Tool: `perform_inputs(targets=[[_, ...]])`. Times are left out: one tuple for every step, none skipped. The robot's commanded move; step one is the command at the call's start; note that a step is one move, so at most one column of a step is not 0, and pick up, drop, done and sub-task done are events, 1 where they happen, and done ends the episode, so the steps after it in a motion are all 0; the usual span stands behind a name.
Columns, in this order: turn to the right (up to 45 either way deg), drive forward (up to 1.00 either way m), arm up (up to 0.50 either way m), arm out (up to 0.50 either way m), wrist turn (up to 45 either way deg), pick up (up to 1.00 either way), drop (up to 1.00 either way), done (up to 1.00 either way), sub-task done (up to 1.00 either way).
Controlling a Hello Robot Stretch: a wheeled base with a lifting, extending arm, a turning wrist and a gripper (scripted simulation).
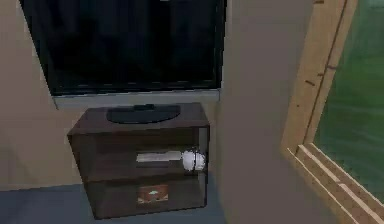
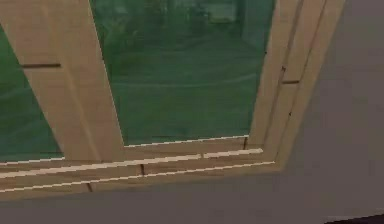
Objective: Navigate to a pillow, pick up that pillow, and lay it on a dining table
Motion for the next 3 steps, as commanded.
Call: perform_inputs(targets=[[-45.0,0.0,0.0,0.0,0.0,0.0,0.0,0.0,0.0],[-12.0,0.0,0.0,0.0,0.0,0.0,0.0,0.0,0.0],[0.0,0.3,0.0,0.0,0.0,0.0,0.0,0.0,0.0]])
